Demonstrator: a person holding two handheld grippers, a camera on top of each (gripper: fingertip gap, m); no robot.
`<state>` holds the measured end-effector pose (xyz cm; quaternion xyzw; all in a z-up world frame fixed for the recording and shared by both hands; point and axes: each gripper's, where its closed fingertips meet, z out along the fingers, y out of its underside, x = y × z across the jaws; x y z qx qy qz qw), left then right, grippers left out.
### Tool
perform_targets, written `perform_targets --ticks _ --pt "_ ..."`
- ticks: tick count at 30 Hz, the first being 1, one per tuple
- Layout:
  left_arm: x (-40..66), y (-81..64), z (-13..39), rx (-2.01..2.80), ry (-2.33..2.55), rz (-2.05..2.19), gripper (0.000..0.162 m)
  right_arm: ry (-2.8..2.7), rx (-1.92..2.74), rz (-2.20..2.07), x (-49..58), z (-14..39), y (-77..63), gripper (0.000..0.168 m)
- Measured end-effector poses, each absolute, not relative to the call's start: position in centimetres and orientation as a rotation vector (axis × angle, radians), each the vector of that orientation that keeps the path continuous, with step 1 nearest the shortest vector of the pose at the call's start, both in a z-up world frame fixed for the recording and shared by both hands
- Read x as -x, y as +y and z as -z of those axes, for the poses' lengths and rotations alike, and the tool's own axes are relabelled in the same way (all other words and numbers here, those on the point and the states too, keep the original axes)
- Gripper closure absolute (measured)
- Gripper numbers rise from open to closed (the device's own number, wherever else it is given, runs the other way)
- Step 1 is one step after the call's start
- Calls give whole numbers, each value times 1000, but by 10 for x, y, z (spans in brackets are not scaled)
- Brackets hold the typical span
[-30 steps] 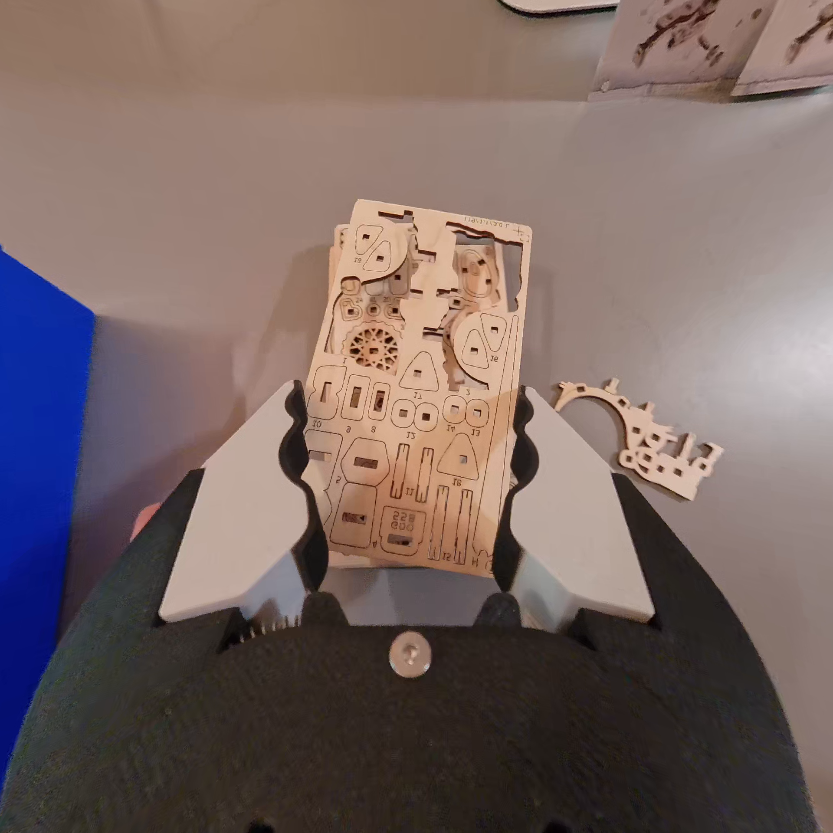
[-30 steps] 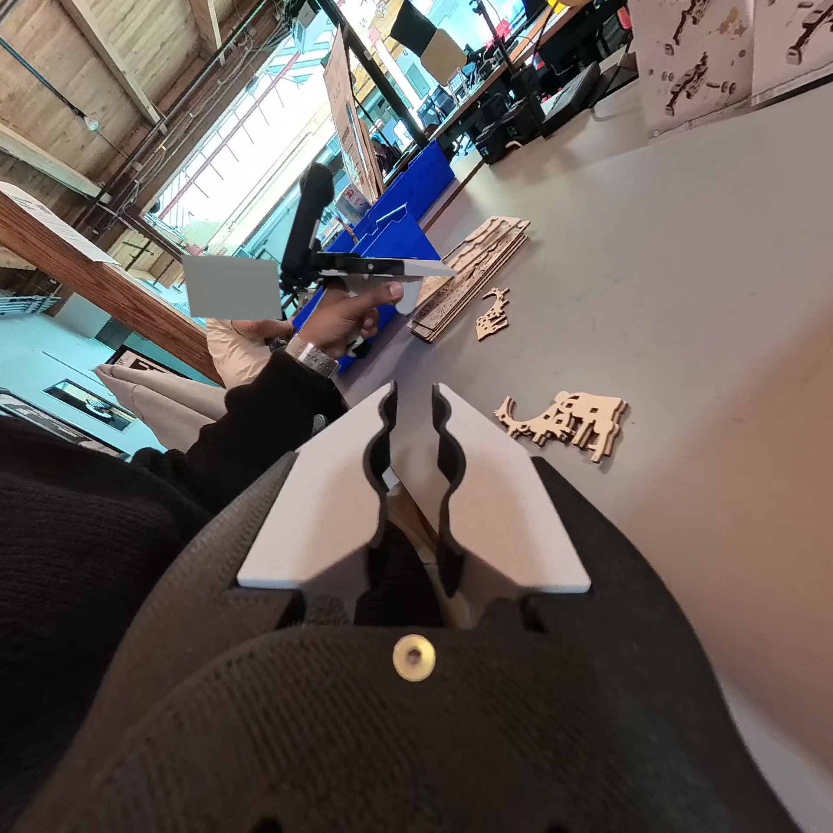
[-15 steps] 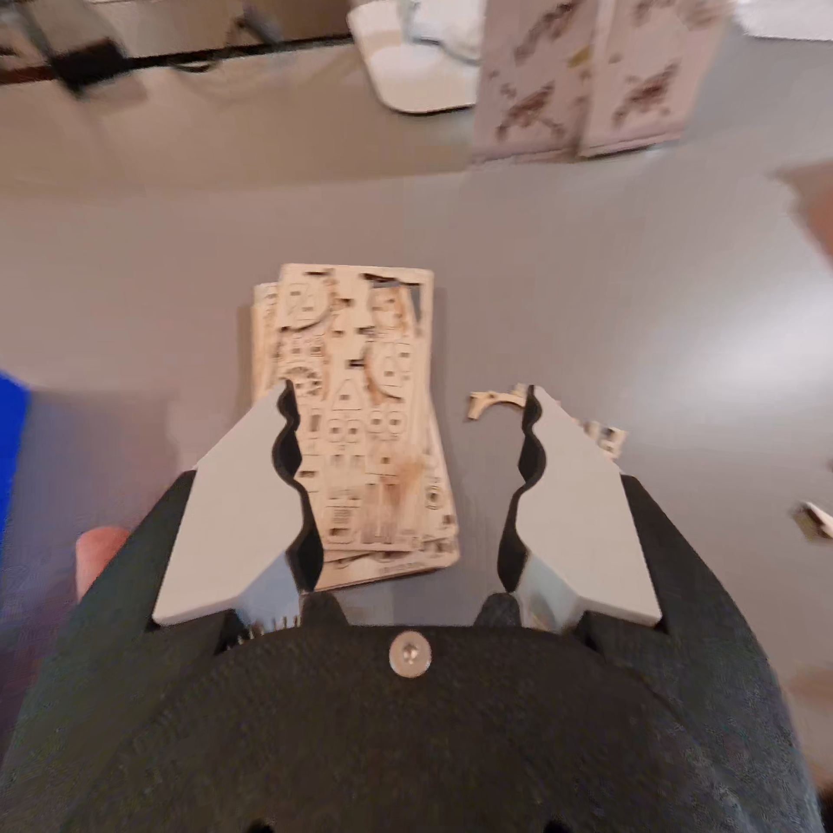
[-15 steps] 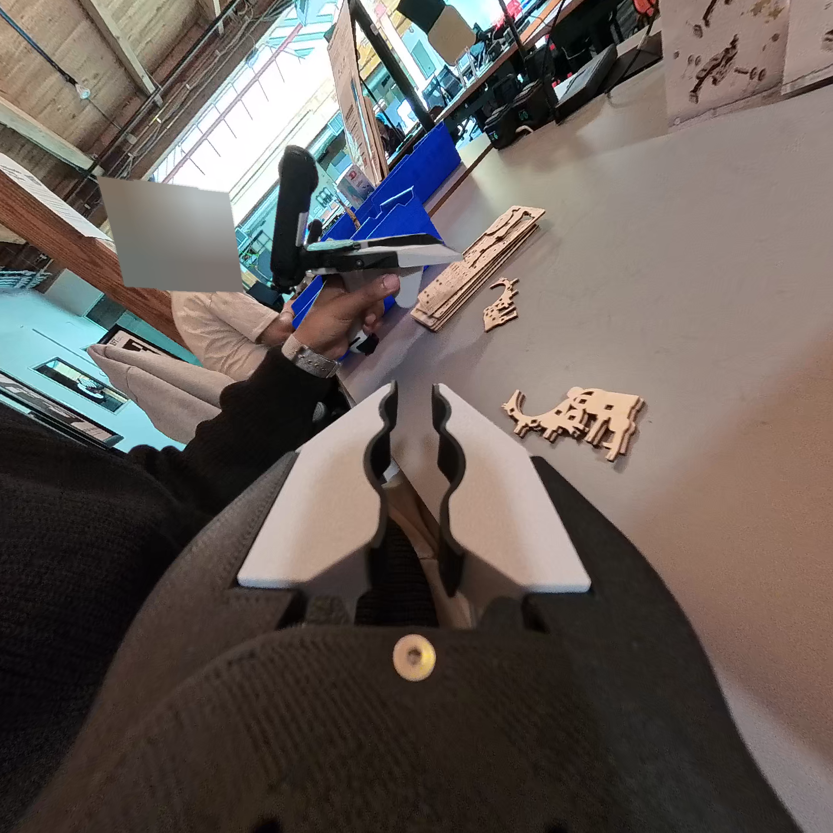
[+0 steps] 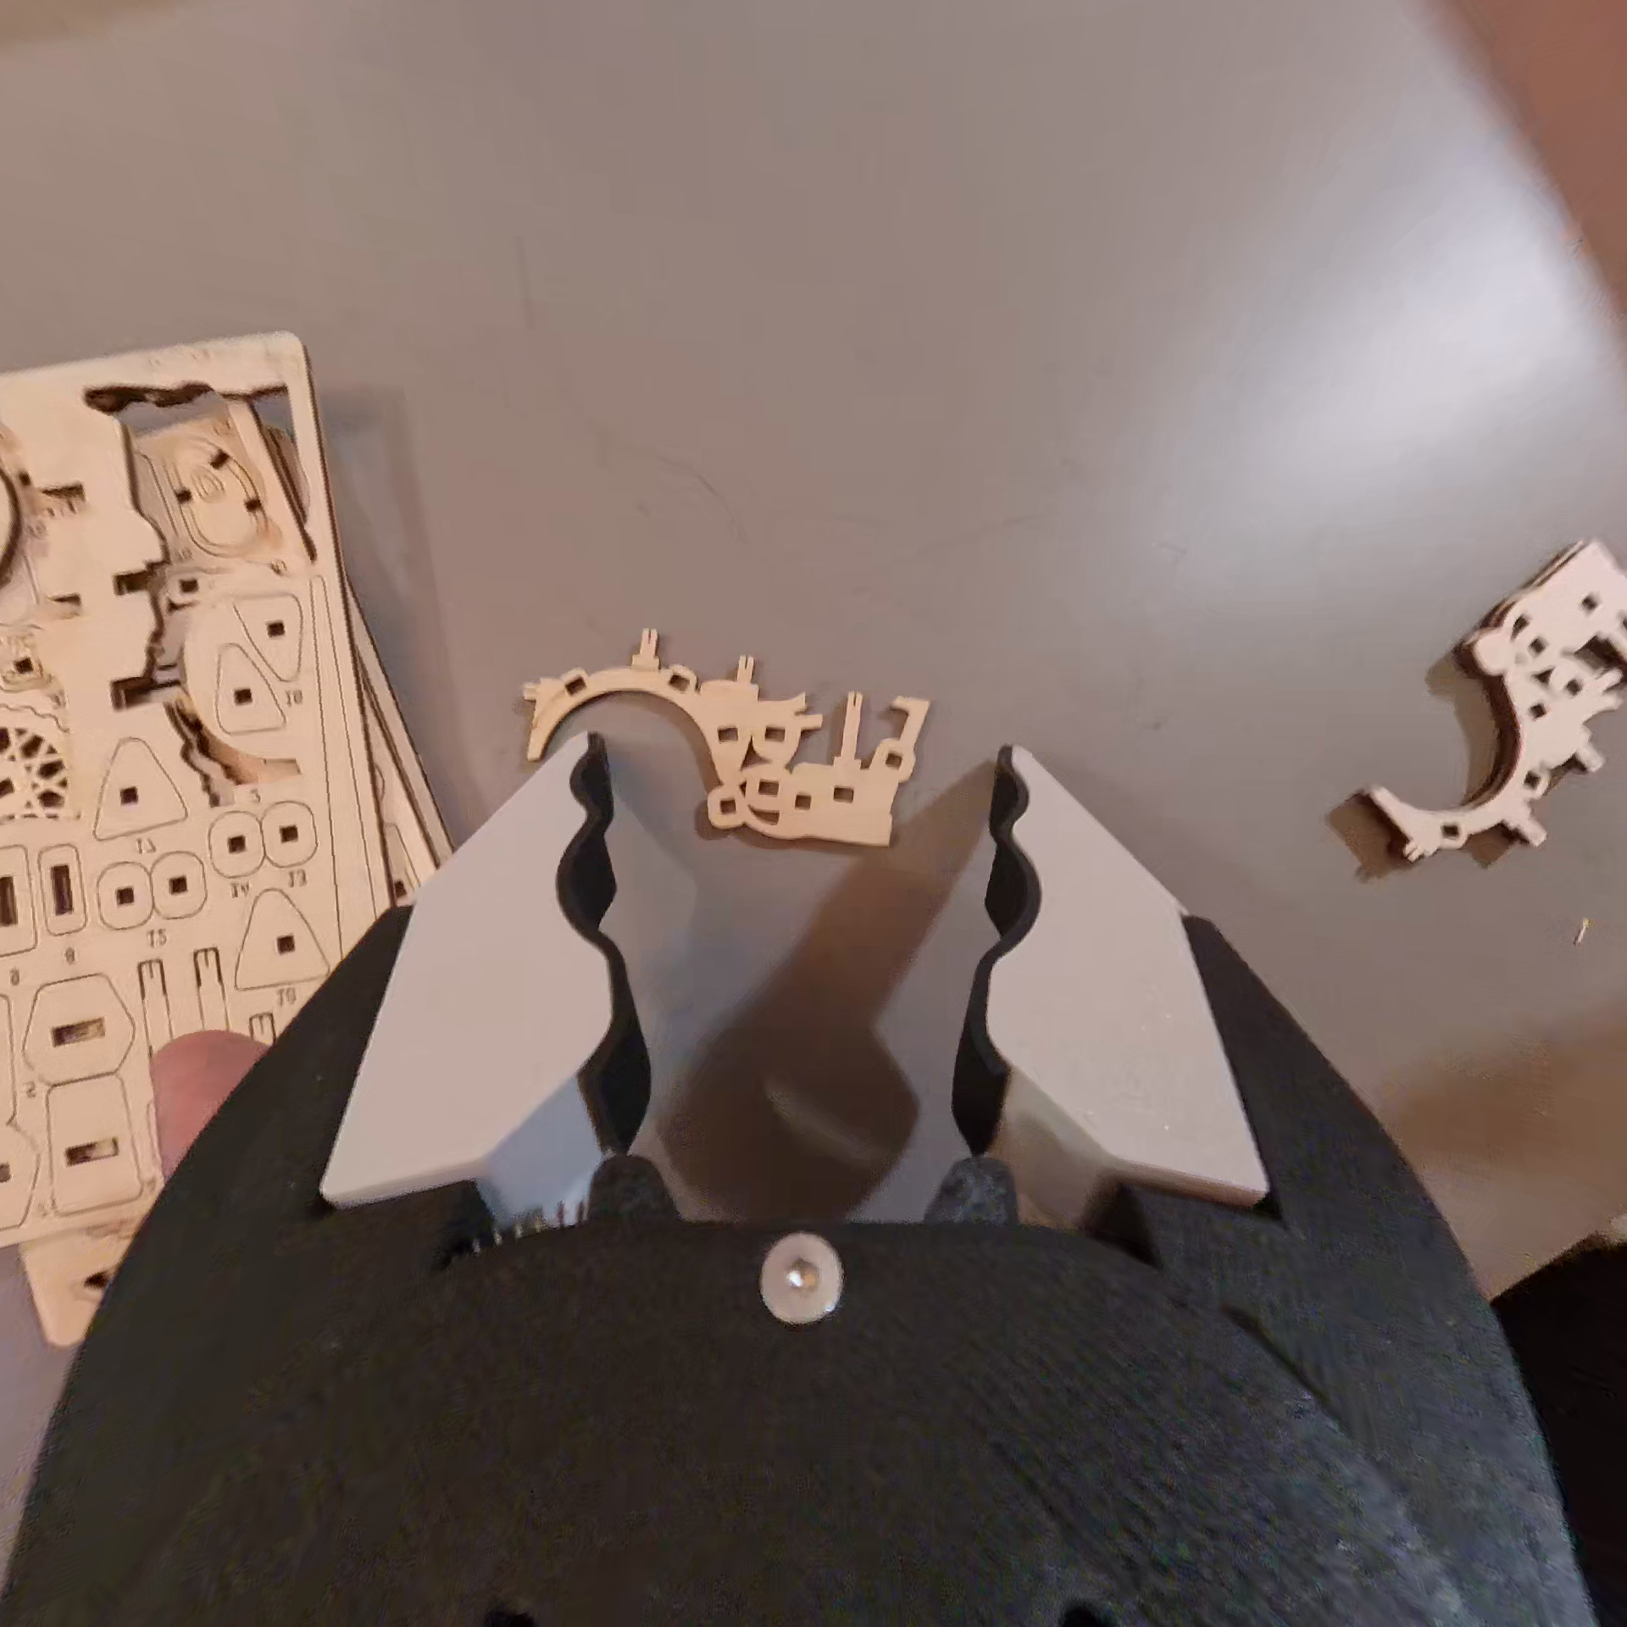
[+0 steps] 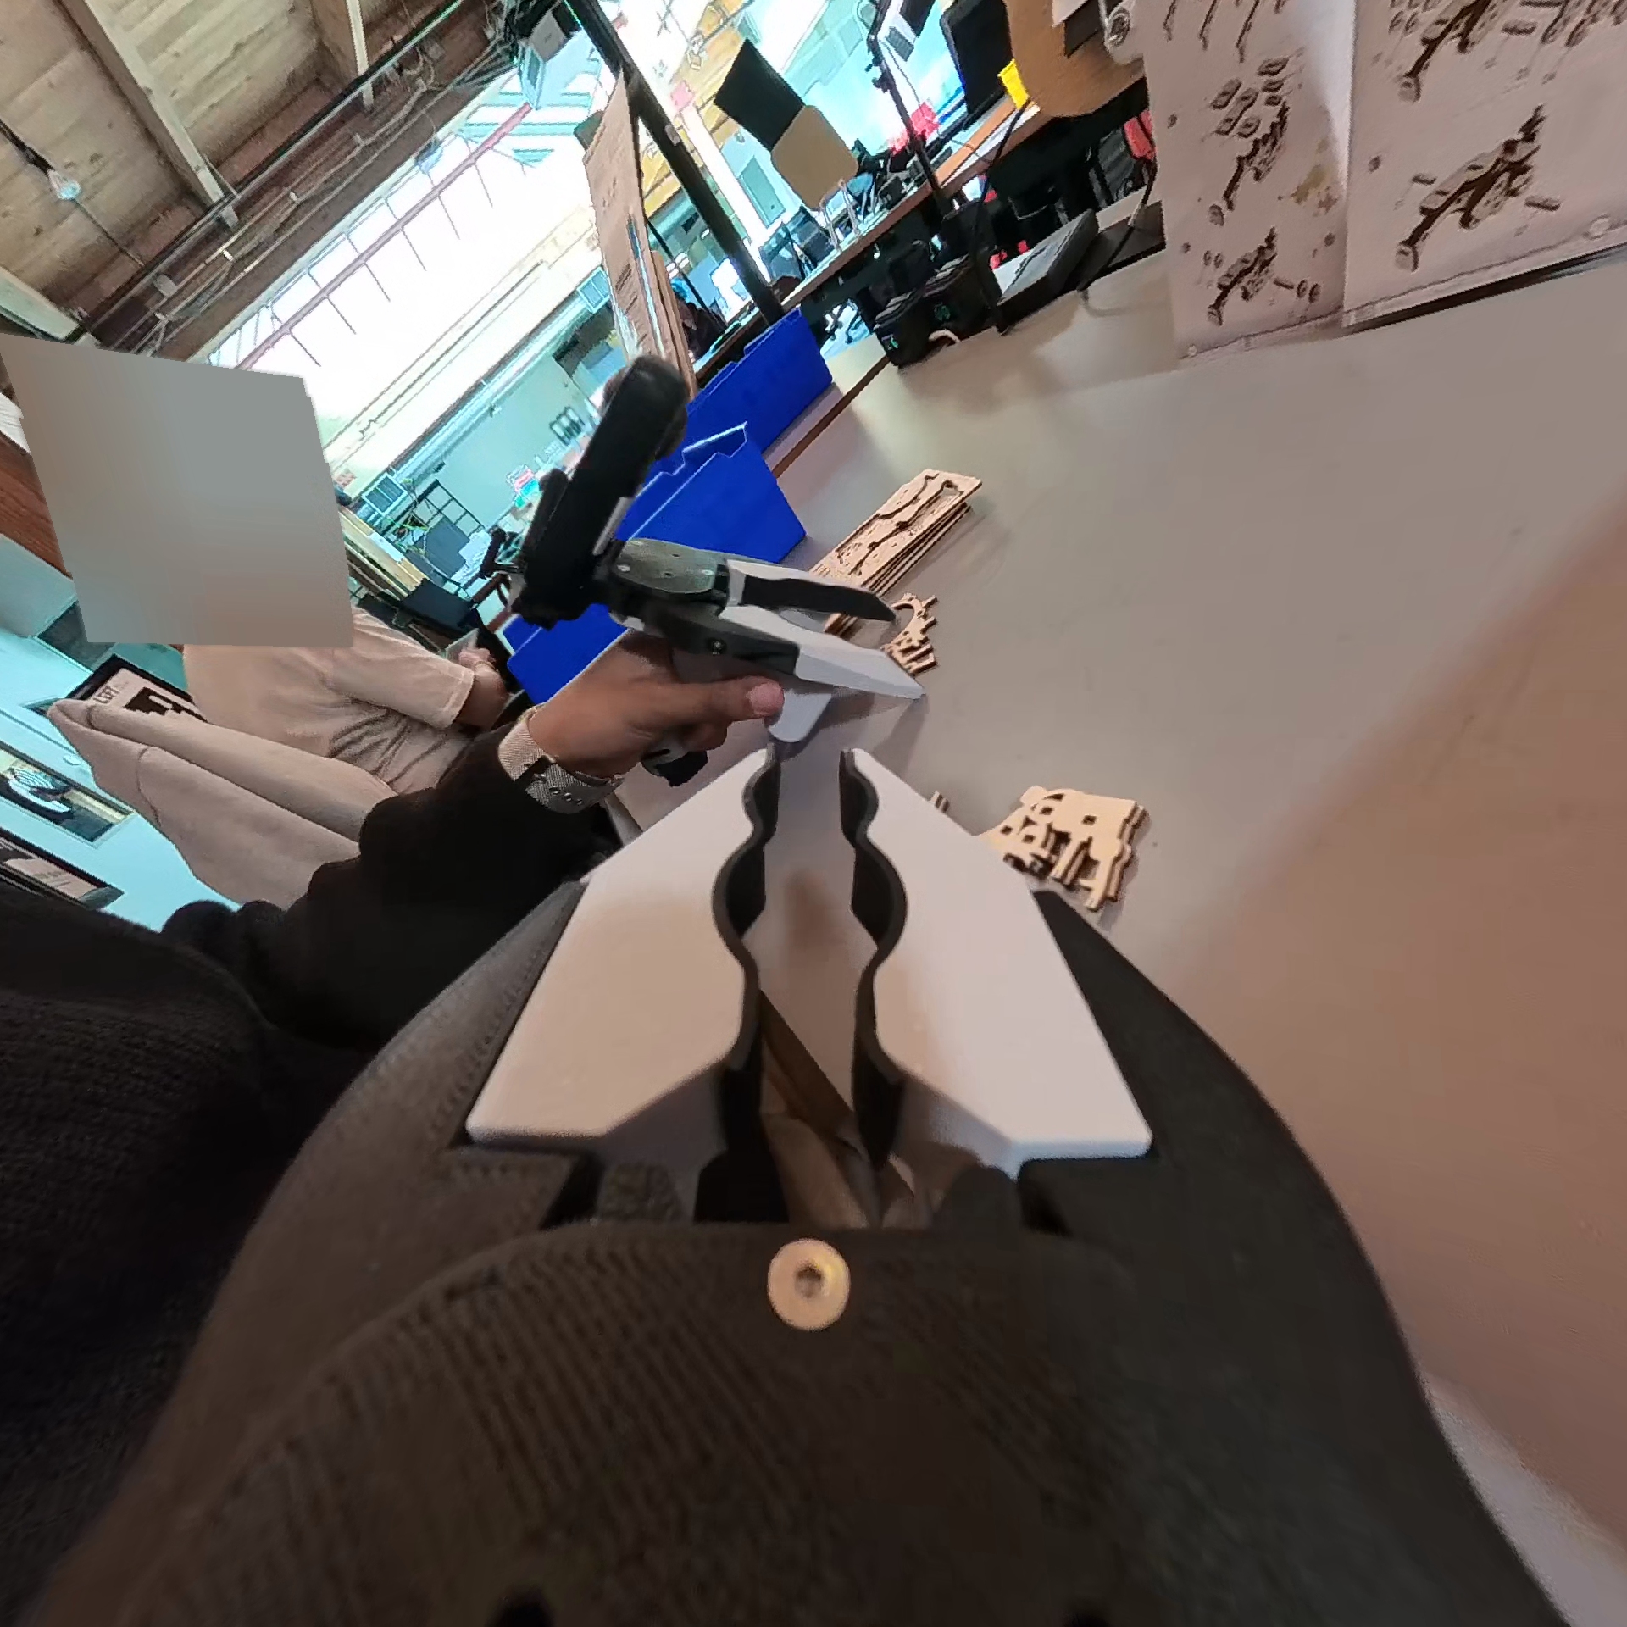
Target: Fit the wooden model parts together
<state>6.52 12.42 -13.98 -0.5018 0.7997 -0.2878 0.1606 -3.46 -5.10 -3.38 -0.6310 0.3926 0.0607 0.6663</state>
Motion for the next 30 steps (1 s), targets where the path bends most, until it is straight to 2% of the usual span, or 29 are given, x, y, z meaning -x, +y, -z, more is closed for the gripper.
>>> perform_targets --ticks 5,10,12,20,22,24,30 --pt "-67 120 138 1431 2306 823 85 906 1407 -111 38 33 -59 156" --pt "-63 101 137 1322 2414 859 110 929 1392 -87 42 33 -67 156" --pt "-59 91 136 1275 2475 889 127 932 1391 -72 44 32 -70 156" --pt "-53 73 134 1149 2569 913 161 946 1387 -41 48 32 -75 156" --pt "-52 72 135 1128 2582 909 159 946 1388 -39 49 32 -76 156" --pt "-52 72 136 1122 2585 893 144 944 1391 -36 50 32 -75 156" --pt "-58 74 136 1120 2535 896 137 940 1393 -43 50 32 -74 156"
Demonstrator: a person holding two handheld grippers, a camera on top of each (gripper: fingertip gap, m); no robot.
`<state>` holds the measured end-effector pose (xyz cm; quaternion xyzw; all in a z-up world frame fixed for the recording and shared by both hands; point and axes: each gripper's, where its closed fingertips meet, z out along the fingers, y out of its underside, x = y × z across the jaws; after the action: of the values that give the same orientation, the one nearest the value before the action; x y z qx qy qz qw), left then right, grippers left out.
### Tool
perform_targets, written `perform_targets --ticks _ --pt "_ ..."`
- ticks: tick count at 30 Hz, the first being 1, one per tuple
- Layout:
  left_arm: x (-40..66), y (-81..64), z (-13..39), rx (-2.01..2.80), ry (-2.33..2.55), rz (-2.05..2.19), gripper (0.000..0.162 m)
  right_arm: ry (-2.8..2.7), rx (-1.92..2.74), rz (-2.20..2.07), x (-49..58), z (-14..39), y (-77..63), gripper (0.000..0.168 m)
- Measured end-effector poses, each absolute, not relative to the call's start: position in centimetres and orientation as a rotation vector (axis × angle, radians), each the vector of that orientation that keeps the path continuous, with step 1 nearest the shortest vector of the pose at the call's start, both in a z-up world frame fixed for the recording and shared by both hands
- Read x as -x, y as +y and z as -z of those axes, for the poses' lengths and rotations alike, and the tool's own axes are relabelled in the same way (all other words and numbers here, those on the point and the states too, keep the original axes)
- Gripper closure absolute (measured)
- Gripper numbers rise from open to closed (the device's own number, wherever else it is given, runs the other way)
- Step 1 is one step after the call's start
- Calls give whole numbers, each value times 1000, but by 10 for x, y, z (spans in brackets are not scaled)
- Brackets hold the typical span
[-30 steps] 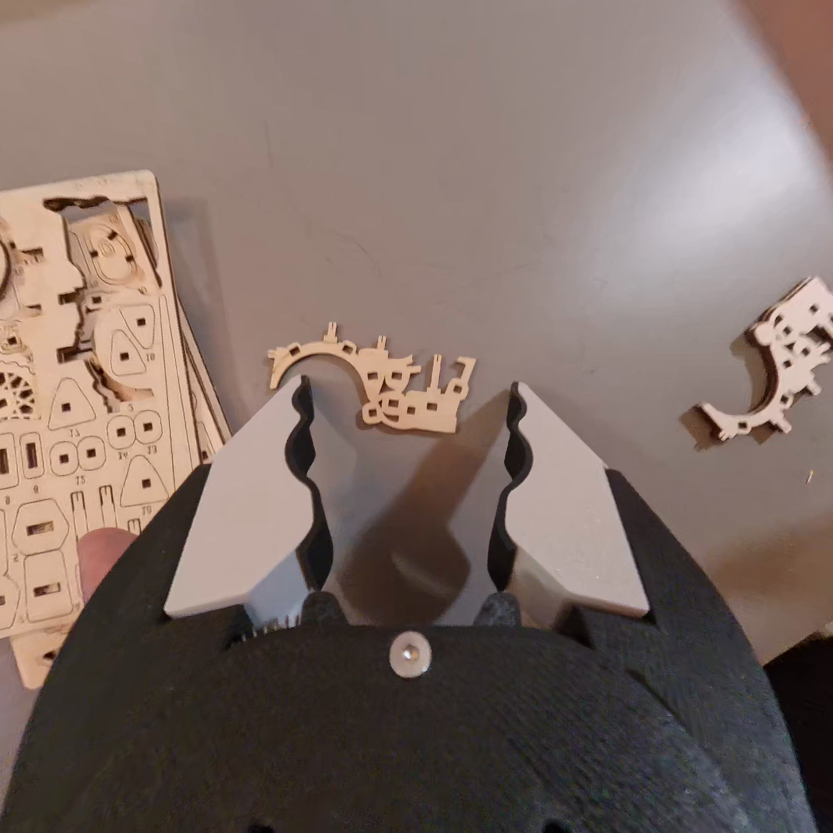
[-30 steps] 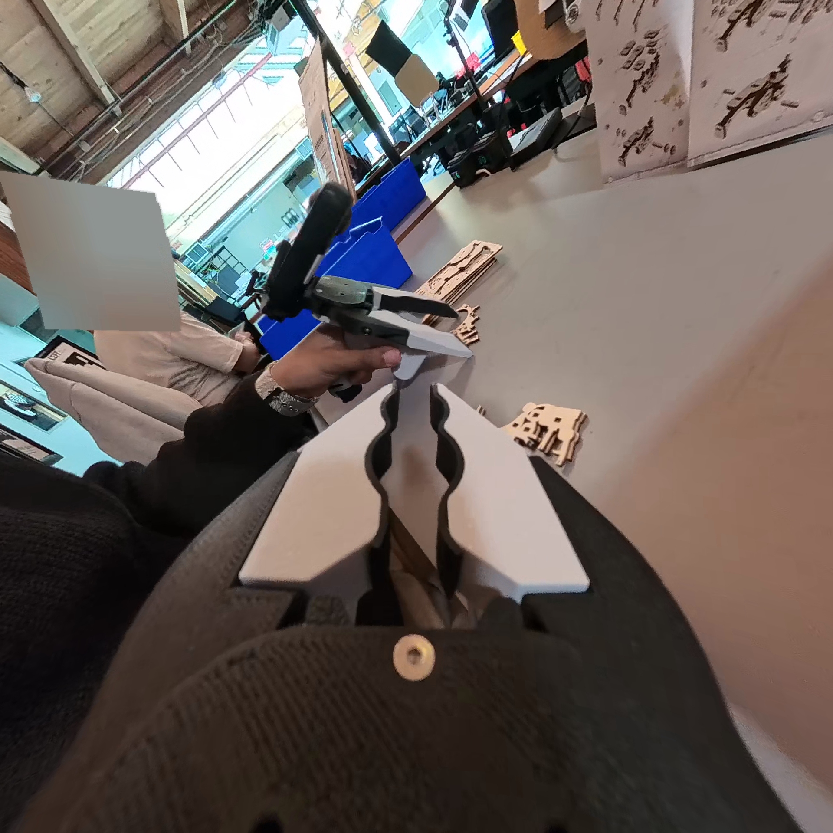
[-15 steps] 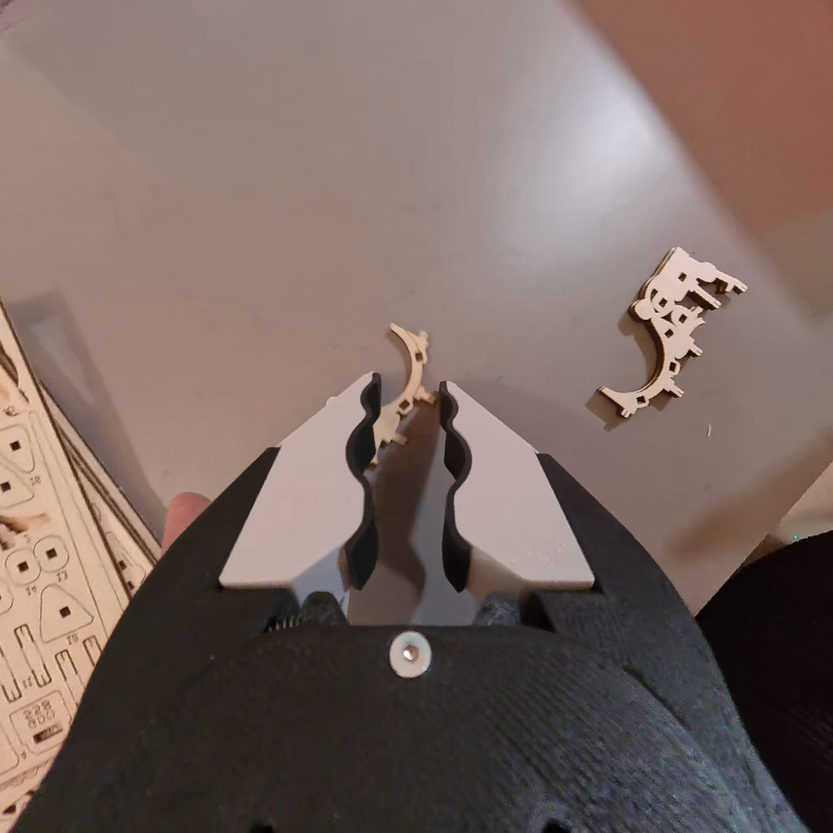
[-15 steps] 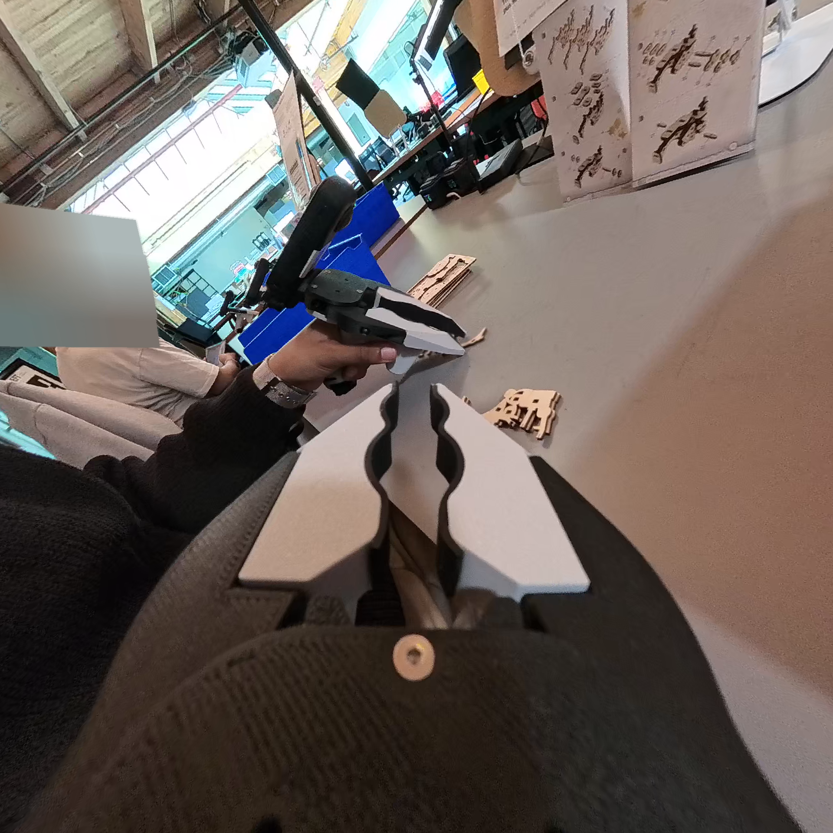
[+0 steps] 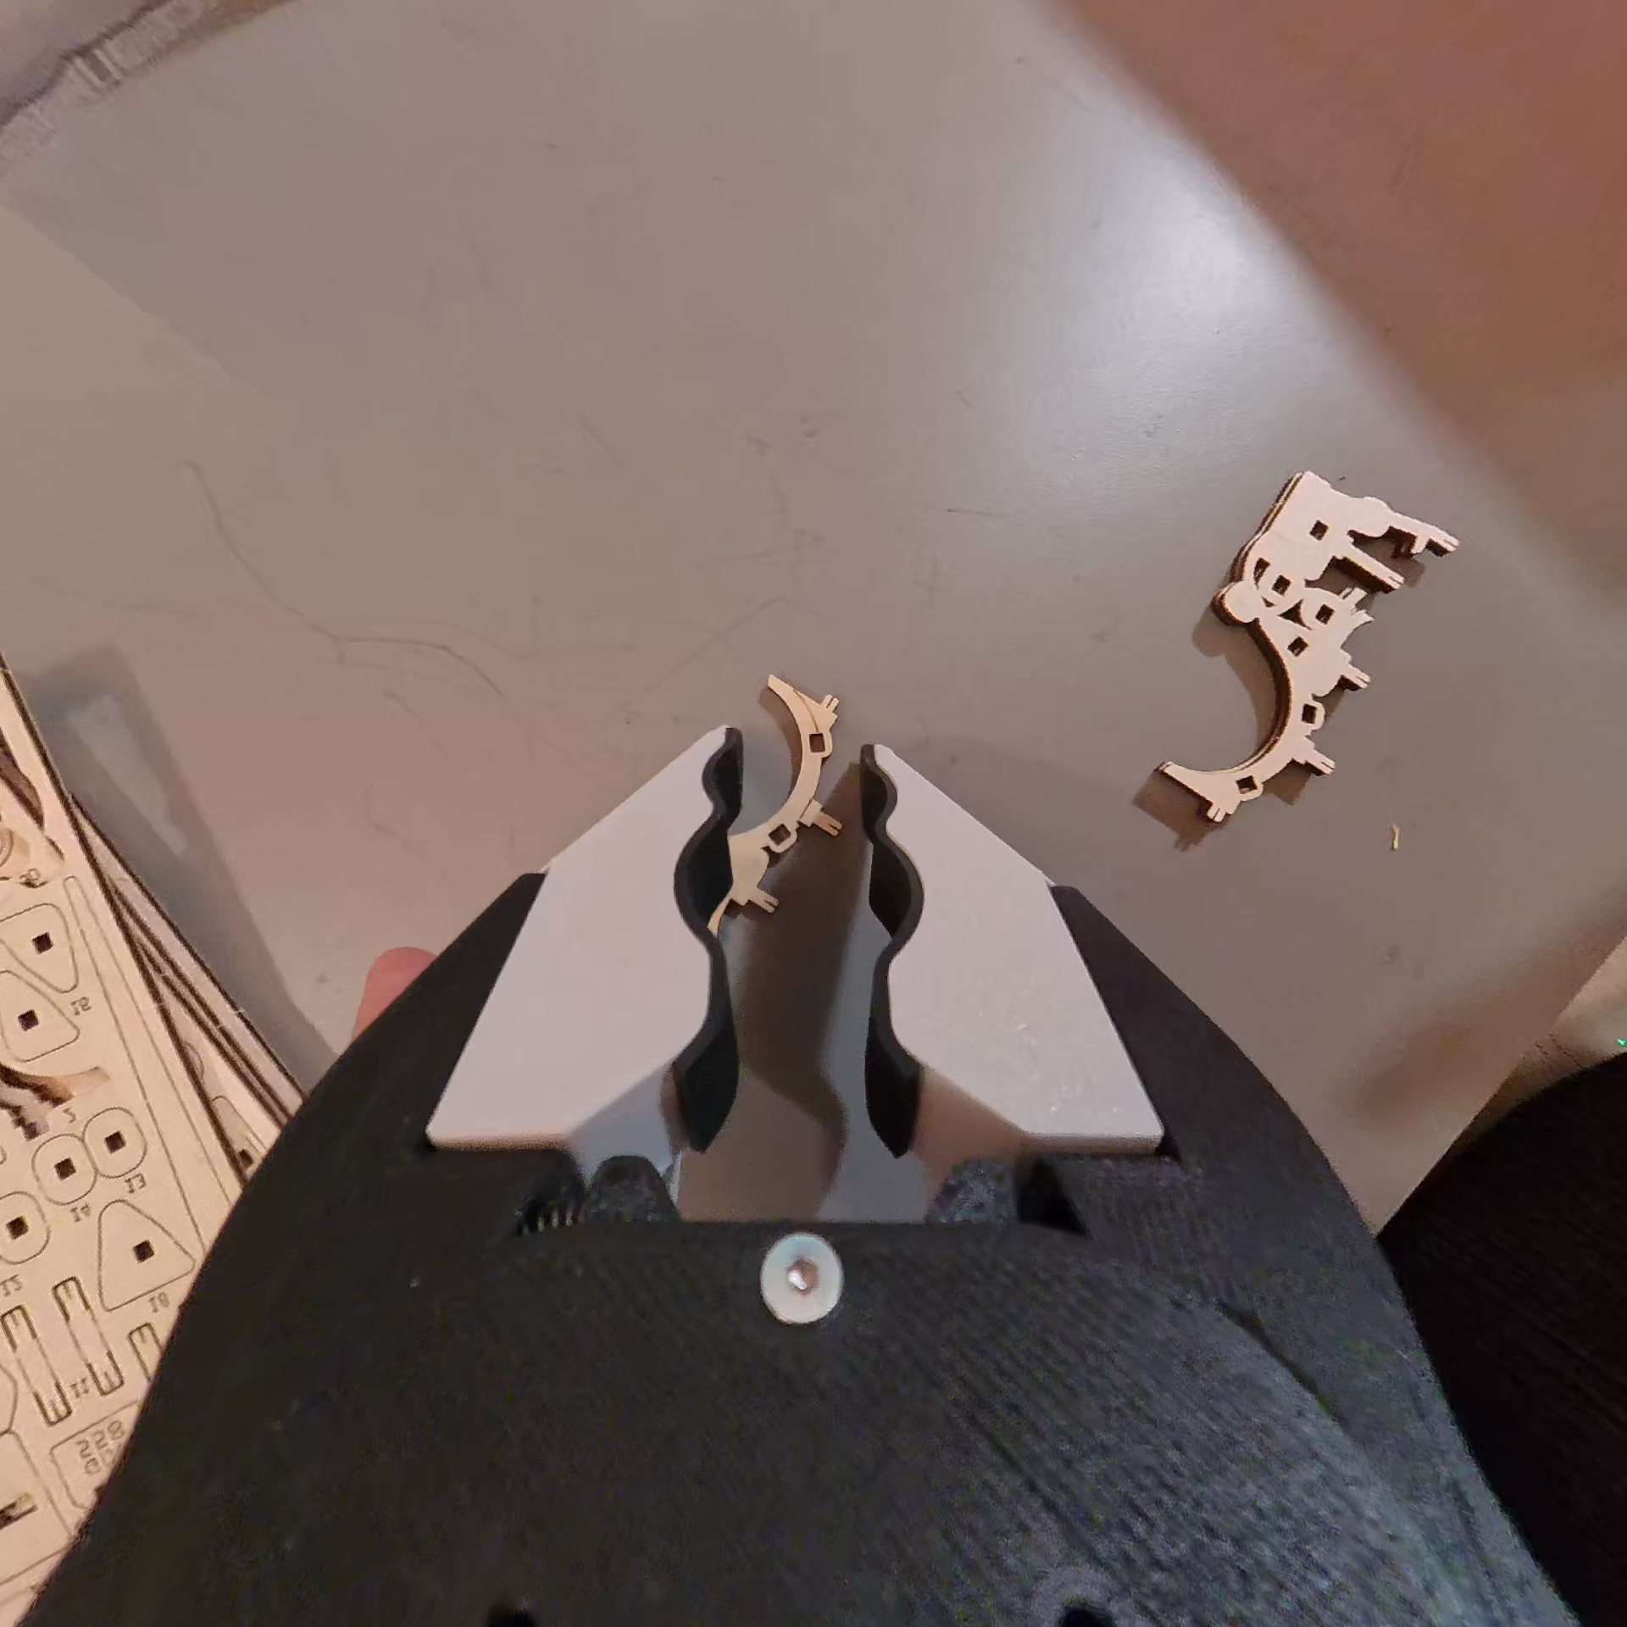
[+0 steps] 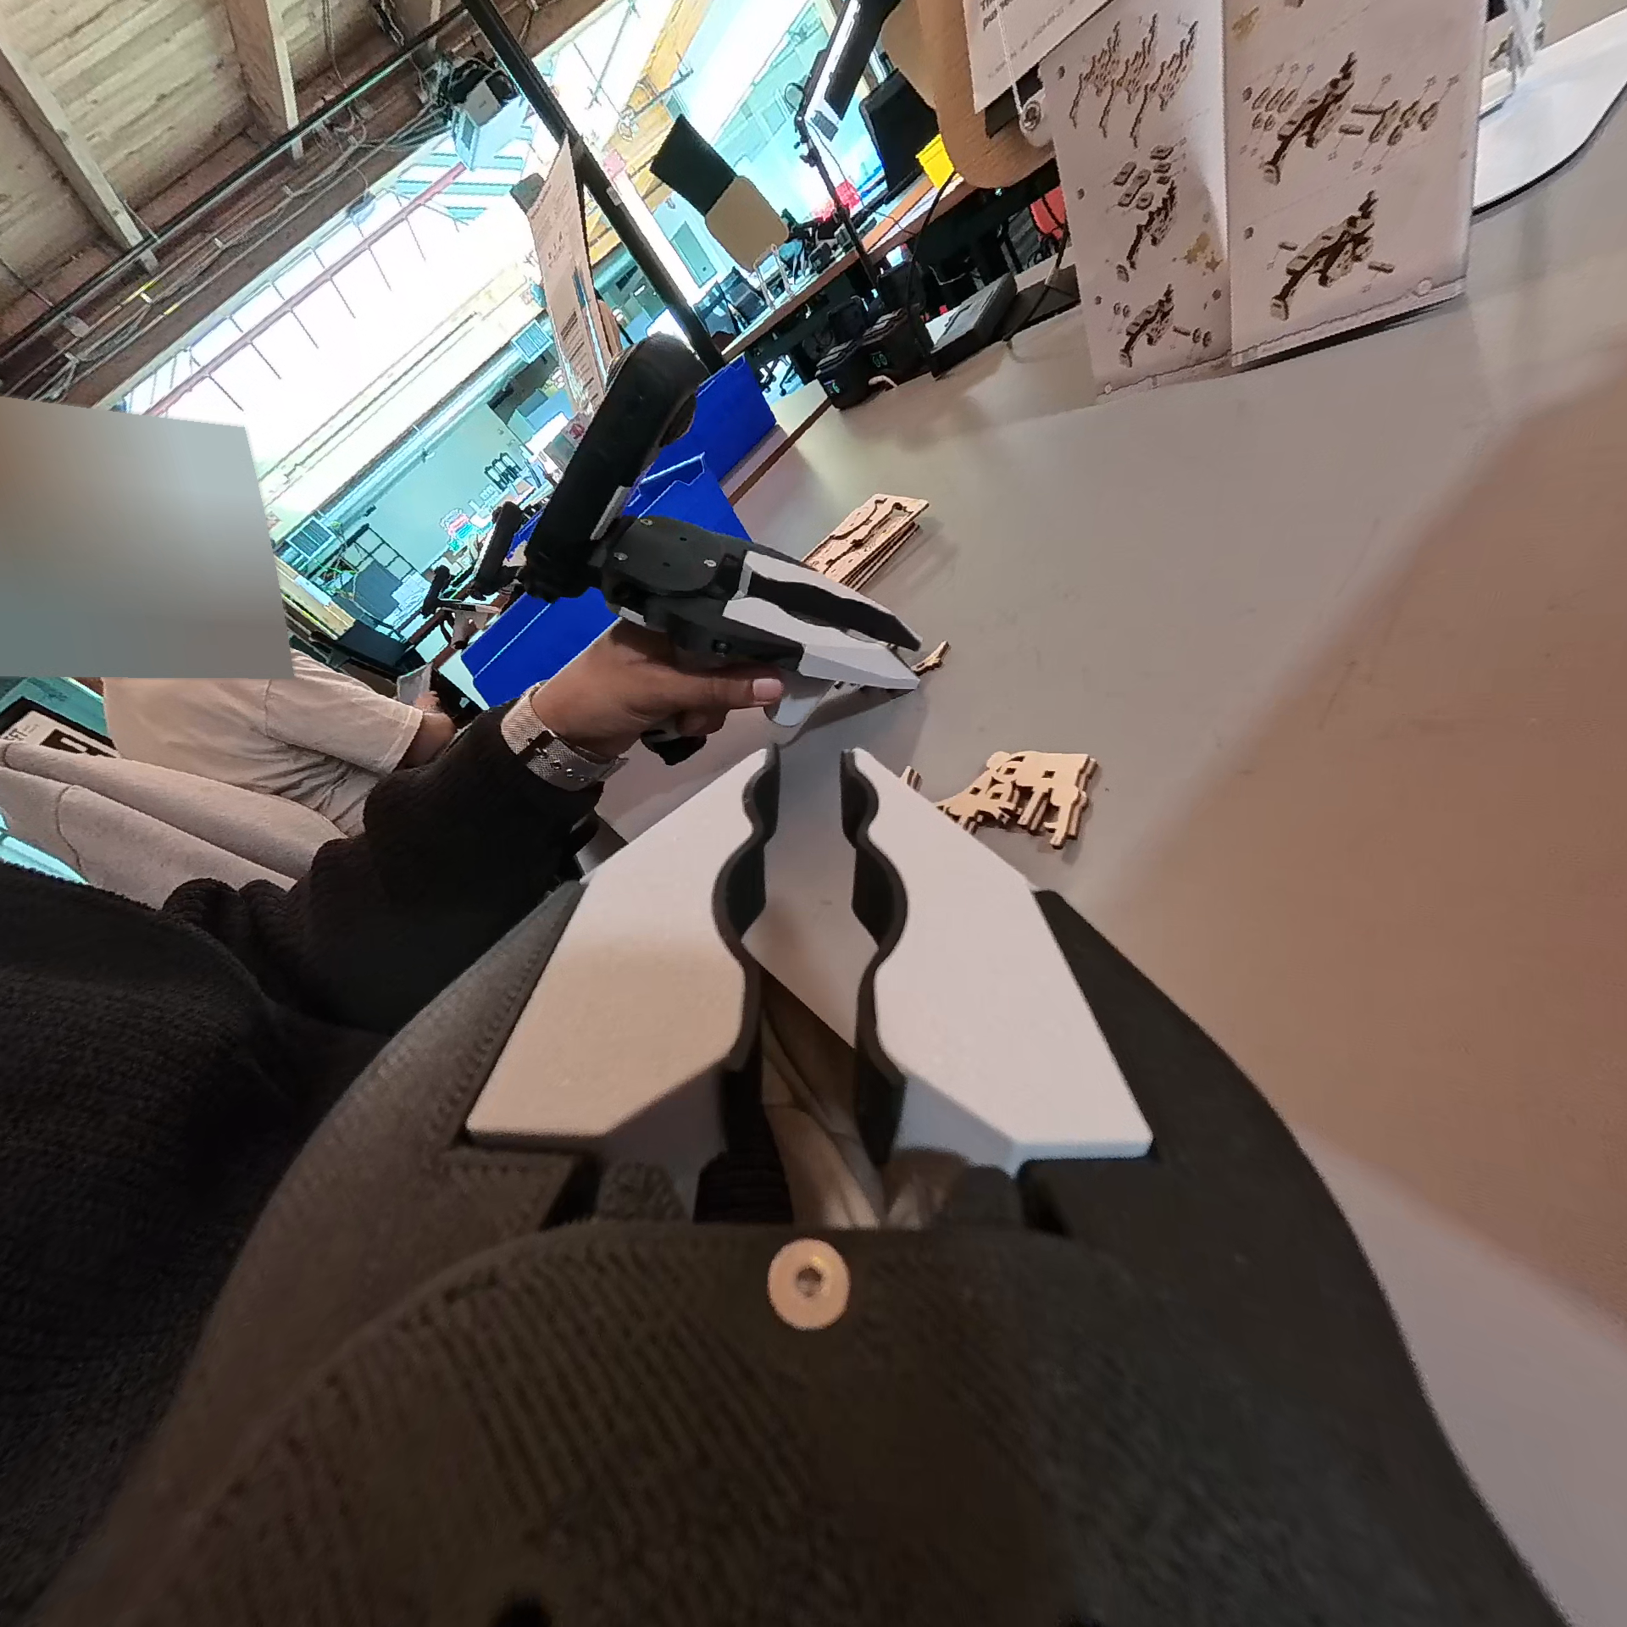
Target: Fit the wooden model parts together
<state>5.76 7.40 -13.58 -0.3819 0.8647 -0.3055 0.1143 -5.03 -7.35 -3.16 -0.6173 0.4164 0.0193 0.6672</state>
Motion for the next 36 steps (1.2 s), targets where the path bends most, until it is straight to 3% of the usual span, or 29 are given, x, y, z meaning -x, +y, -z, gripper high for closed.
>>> perform_targets --ticks 3,13,25,32,36 --pt "-50 66 136 1133 2597 963 156 939 1393 -45 50 32 -73 156" --pt "-50 59 107 1108 2551 1138 157 936 1398 -42 51 32 -73 156" --pt "20 18 -40 703 2272 2413 158 771 1517 90 59 27 -53 148" --pt "33 1 -26 830 2242 2651 158 611 1602 235 61 23 -24 138" --pt "49 -10 -23 866 2213 2812 158 557 1657 283 56 28 -13 122"
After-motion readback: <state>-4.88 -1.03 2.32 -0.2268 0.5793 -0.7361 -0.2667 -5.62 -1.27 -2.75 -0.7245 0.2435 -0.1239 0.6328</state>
